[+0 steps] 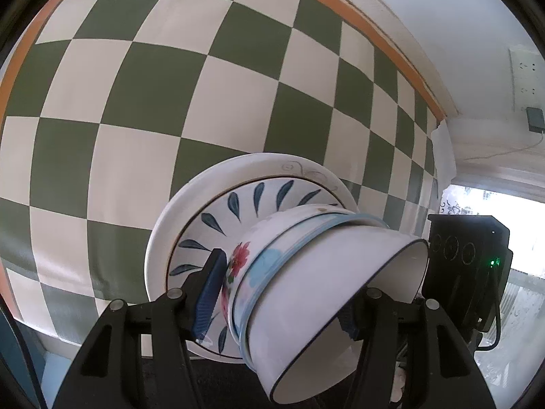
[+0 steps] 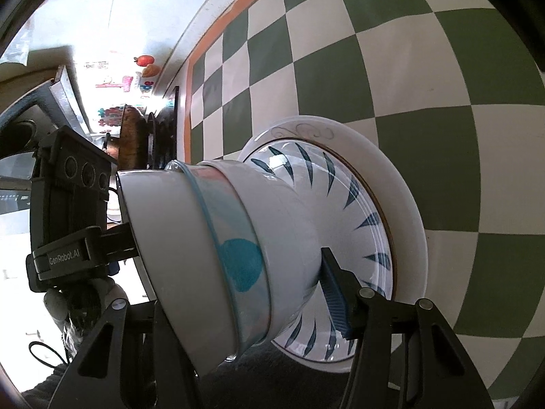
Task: Organize plates and bowls
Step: 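Carry the bowl stack with both tools over the plate stack, then lower the bowl stack onto the blue-striped plate with both tools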
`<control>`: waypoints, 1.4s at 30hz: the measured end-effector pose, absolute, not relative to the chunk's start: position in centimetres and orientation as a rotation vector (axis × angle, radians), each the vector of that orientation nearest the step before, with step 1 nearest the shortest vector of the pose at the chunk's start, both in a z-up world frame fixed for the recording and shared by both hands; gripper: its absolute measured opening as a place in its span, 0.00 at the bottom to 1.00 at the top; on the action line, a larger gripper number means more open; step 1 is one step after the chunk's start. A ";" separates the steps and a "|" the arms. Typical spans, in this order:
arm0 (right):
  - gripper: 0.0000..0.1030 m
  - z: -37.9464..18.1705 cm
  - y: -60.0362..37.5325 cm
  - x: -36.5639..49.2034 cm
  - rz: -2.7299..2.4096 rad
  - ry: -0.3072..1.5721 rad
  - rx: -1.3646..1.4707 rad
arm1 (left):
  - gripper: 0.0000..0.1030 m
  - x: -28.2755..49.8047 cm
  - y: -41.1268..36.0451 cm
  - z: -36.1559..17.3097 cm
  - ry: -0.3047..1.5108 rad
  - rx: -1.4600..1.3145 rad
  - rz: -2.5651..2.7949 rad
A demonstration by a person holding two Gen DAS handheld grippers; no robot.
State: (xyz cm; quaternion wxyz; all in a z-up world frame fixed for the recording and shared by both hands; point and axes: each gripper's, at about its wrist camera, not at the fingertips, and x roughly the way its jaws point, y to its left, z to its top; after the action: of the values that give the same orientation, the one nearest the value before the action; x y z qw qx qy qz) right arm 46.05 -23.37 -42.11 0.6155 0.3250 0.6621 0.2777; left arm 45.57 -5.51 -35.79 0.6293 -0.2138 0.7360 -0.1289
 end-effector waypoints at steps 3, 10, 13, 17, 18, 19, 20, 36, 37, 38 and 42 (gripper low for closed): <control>0.55 -42.6 -23.4 46.1 0.631 1.535 0.746 | 0.53 45.6 -5.4 -36.2 1.694 -0.486 -0.297; 0.55 -42.8 -23.5 46.3 0.621 1.542 0.741 | 0.53 45.5 -5.1 -36.9 1.708 -0.514 -0.306; 0.55 -42.6 -23.4 46.5 0.615 1.548 0.724 | 0.53 45.5 -5.0 -36.9 1.707 -0.520 -0.310; 0.54 -42.5 -23.0 46.5 0.606 1.564 0.679 | 0.53 45.4 -5.0 -36.8 1.704 -0.503 -0.314; 0.54 -42.5 -22.8 46.6 0.603 1.568 0.679 | 0.53 45.3 -5.1 -36.8 1.706 -0.498 -0.312; 0.55 -42.5 -22.7 46.6 0.602 1.579 0.682 | 0.53 45.2 -5.0 -36.7 1.715 -0.493 -0.308; 0.55 -42.5 -22.7 46.6 0.601 1.583 0.681 | 0.53 45.1 -5.1 -36.7 1.723 -0.489 -0.300; 0.88 -39.8 -23.5 46.3 0.552 1.549 0.555 | 0.92 44.8 -5.6 -34.0 1.610 -0.311 -0.292; 0.89 -39.7 -23.8 46.3 0.537 1.548 0.547 | 0.92 44.8 -5.7 -33.8 1.602 -0.305 -0.289; 0.89 -39.6 -24.0 46.2 0.529 1.547 0.546 | 0.92 44.7 -5.7 -33.6 1.587 -0.293 -0.284; 0.91 -38.3 -24.2 45.6 0.512 1.499 0.484 | 0.92 44.1 -5.7 -32.7 1.554 -0.247 -0.271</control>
State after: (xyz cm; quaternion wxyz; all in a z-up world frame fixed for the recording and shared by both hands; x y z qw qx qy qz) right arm 45.62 -24.16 -38.29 0.6762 0.2154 0.6666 0.2278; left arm 44.13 -5.69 -32.73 0.6981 -0.1106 0.6969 -0.1214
